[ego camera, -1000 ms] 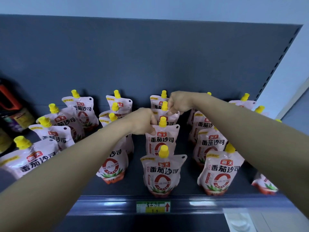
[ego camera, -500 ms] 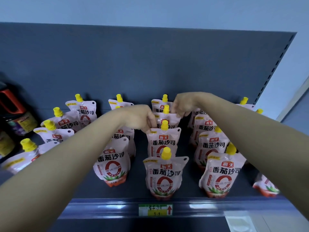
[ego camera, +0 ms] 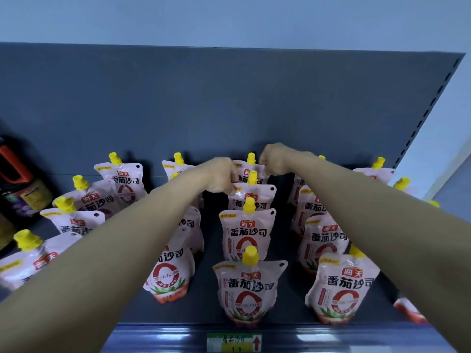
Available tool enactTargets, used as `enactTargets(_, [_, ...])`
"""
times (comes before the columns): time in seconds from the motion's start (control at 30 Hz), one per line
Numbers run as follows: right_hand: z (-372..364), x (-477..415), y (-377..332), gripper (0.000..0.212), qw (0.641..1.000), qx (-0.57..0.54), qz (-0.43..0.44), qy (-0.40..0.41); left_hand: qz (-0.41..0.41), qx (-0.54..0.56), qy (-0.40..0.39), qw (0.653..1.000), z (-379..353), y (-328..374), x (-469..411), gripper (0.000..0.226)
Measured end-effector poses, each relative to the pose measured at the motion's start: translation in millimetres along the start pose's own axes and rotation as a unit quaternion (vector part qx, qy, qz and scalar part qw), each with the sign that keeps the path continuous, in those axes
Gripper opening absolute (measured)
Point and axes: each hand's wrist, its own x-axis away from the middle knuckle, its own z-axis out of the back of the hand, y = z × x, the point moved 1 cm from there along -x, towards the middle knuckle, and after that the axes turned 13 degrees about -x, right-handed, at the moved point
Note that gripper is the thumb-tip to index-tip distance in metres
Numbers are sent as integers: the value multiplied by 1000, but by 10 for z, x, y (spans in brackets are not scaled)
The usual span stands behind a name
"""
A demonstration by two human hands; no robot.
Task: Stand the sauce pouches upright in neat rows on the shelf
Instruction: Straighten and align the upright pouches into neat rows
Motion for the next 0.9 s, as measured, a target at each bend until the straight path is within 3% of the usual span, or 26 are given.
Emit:
enactTargets(0.3, [-18,-203,74,28,999,-17,29,43,19,31,13,999,-55,-14,-56,11])
enactTargets(0.9, [228,-53,116,20,993,-81,50,64,43,30,14,999,-69,3,-73,8])
